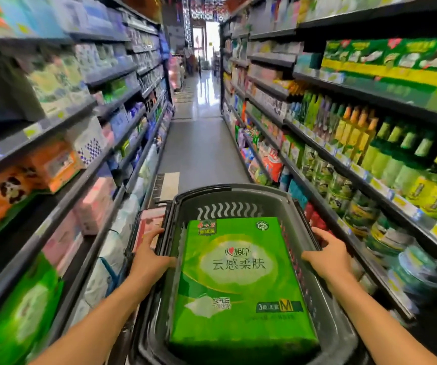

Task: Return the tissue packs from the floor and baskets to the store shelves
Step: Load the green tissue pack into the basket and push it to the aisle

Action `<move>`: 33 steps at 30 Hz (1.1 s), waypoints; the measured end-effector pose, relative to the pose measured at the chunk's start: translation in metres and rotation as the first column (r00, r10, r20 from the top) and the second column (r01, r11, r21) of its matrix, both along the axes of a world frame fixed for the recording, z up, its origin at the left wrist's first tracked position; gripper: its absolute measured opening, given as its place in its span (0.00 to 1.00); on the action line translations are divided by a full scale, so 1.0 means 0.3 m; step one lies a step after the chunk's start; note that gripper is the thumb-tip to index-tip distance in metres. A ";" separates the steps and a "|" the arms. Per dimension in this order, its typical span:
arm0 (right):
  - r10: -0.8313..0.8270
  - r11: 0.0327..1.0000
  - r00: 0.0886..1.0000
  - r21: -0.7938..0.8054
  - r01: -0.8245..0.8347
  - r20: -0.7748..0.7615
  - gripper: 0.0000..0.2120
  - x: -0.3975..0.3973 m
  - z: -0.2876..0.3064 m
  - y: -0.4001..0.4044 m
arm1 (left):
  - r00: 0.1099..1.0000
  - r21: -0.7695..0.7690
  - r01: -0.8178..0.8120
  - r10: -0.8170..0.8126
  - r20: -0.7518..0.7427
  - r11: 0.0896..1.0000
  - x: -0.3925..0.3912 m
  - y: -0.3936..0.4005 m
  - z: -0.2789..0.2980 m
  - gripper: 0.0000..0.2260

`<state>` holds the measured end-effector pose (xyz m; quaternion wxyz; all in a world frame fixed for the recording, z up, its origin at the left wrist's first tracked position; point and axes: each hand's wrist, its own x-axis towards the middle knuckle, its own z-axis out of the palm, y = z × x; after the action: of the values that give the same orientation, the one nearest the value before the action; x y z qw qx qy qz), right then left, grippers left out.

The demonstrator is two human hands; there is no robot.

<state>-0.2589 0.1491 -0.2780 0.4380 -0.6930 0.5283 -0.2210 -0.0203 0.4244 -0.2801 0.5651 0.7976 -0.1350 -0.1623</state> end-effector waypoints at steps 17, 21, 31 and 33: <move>-0.003 0.999 1.000 -0.043 0.004 0.003 0.33 1.003 -0.103 -0.633 | 0.998 0.035 0.021 -0.019 -0.057 0.999 0.996 -0.637 -0.163 0.35; 0.019 1.000 1.000 -0.022 -0.019 0.011 0.33 1.233 -0.193 -0.785 | 0.999 0.093 -0.020 0.024 -0.041 0.995 1.198 -0.777 -0.239 0.36; 0.039 0.997 0.998 0.070 -0.035 -0.058 0.34 1.740 -0.510 -1.127 | 0.992 0.234 0.005 0.026 -0.126 0.972 1.646 -1.084 -0.536 0.37; 0.024 0.997 0.998 0.079 -0.019 -0.065 0.33 1.815 -0.613 -1.173 | 0.989 0.227 0.027 0.007 -0.148 0.974 1.720 -1.140 -0.615 0.37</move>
<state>0.2857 -0.2028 -0.4620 0.4495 -0.6879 0.5432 -0.1722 0.4958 0.0825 -0.4645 0.4773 0.8422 -0.0772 -0.2385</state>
